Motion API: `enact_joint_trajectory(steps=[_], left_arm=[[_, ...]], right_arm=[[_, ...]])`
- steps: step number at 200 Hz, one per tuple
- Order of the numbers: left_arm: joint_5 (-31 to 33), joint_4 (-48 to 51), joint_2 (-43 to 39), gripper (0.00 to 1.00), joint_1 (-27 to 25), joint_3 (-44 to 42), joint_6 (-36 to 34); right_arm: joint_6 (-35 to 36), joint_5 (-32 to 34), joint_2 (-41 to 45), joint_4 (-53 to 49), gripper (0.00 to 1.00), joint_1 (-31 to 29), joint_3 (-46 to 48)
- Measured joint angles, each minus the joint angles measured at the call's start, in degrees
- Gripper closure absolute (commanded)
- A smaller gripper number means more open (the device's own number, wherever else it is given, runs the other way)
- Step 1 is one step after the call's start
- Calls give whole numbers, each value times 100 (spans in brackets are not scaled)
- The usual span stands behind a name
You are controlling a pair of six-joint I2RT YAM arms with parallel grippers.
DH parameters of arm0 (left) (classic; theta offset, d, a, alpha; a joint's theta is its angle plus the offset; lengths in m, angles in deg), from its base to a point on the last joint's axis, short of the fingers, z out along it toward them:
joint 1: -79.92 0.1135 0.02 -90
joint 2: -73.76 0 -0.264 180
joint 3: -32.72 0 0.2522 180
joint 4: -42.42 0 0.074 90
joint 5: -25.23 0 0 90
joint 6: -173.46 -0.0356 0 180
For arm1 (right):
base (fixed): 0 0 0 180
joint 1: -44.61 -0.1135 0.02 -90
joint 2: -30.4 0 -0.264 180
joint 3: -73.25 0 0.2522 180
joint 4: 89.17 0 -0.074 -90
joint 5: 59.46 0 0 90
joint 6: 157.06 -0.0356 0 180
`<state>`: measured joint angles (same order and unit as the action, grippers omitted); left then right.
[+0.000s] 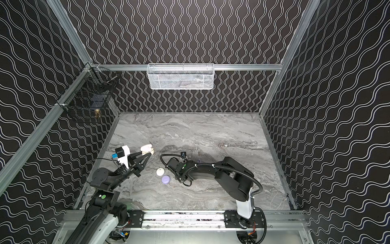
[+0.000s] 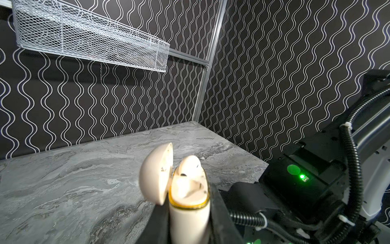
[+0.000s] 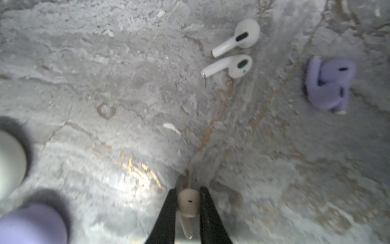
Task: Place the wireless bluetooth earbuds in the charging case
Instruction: 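Close the right gripper on the cream earbud's stem, then lift the cream earbud and carry it toward the case in the left gripper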
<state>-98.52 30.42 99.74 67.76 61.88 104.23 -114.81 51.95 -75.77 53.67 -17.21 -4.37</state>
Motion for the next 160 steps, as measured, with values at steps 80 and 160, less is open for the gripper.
enact_joint_trajectory(steps=[80, 160], left_arm=[[-289, -629, 195, 100, 0, -162, 28], [-625, -2015, 37, 100, 0, -667, 197]], right_arm=[[39, 1056, 2144, 313, 83, -227, 216], [1803, 2282, 3504, 2850, 86, -1742, 597]])
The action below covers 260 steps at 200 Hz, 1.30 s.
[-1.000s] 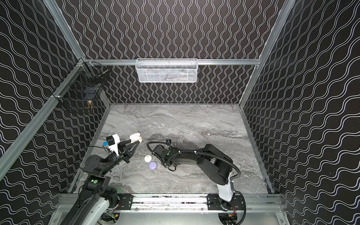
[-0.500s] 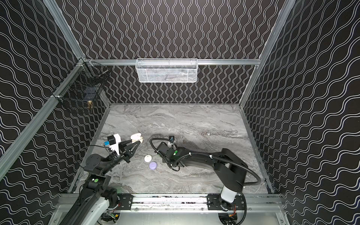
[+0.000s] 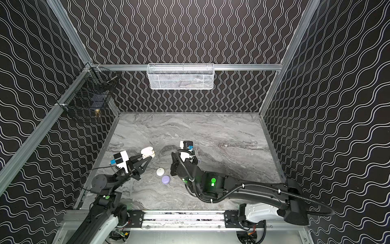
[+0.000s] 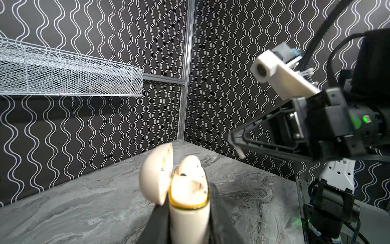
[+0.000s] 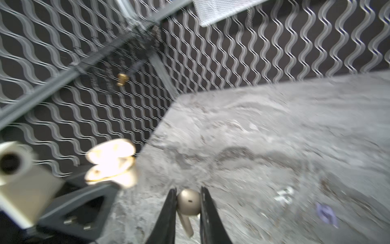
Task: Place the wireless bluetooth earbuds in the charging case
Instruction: 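Lift the cream earbud and carry it toward the case in the left gripper, then lower the cream earbud into the open case held by the left gripper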
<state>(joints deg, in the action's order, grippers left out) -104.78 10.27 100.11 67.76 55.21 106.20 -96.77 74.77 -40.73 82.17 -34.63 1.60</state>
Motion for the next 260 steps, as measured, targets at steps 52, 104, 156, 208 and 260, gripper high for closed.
enact_joint_trajectory(steps=[52, 104, 156, 208, 260], left_arm=[[-111, -590, -37, 100, -2, -254, -2], [63, -328, -549, 100, -68, -286, -120], [688, 750, -881, 100, -516, -68, -664], [1268, 1495, -1051, 100, -975, 15, -1132], [1491, 1777, -1209, 100, -1036, 22, -1283]], right_arm=[[1283, -157, -155, 1812, 86, -540, 234], [1832, -577, -597, 2811, 86, -584, 168], [2013, -688, -1117, 3274, 86, -588, -229], [2074, -778, -1543, 3397, 86, -494, -485], [1816, -892, -1648, 3383, 86, -258, -485]])
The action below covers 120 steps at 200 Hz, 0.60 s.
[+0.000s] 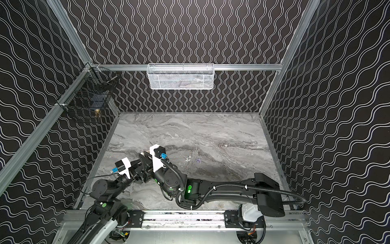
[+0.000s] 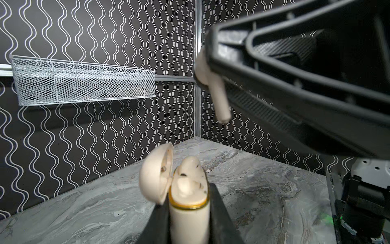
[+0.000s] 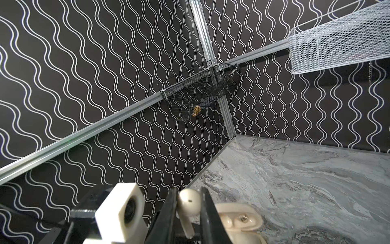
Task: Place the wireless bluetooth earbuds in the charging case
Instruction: 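Lower the cream earbud into the open case held by the left gripper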
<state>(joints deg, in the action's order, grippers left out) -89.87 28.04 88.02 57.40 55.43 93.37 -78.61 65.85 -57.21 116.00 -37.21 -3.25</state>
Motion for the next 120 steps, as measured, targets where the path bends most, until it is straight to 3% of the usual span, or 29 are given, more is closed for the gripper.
enact_joint_trajectory(steps=[120], left_arm=[[98, 227, -212, 100, -4, 44, -87]], right_arm=[[-614, -365, -251, 164, 89, 313, 229]])
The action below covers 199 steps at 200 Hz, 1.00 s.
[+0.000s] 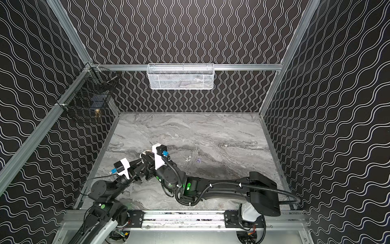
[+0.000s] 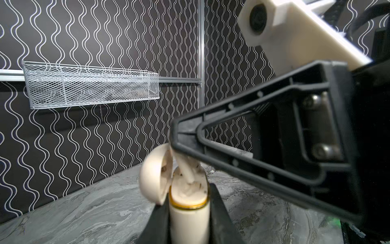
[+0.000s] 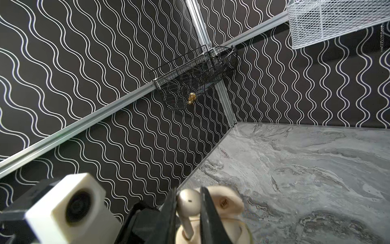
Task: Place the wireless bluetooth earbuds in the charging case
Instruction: 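Lower the cream earbud into the open case held by the left gripper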
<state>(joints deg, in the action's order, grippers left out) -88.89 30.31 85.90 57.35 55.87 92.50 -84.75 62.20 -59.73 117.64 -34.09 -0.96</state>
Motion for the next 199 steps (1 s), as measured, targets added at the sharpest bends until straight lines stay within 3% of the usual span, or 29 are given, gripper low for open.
enact_joint_trajectory(steps=[199], left_arm=[[151, 367, -190, 100, -7, -31, -17]], right_arm=[[-706, -24, -212, 542, 93, -39, 249]])
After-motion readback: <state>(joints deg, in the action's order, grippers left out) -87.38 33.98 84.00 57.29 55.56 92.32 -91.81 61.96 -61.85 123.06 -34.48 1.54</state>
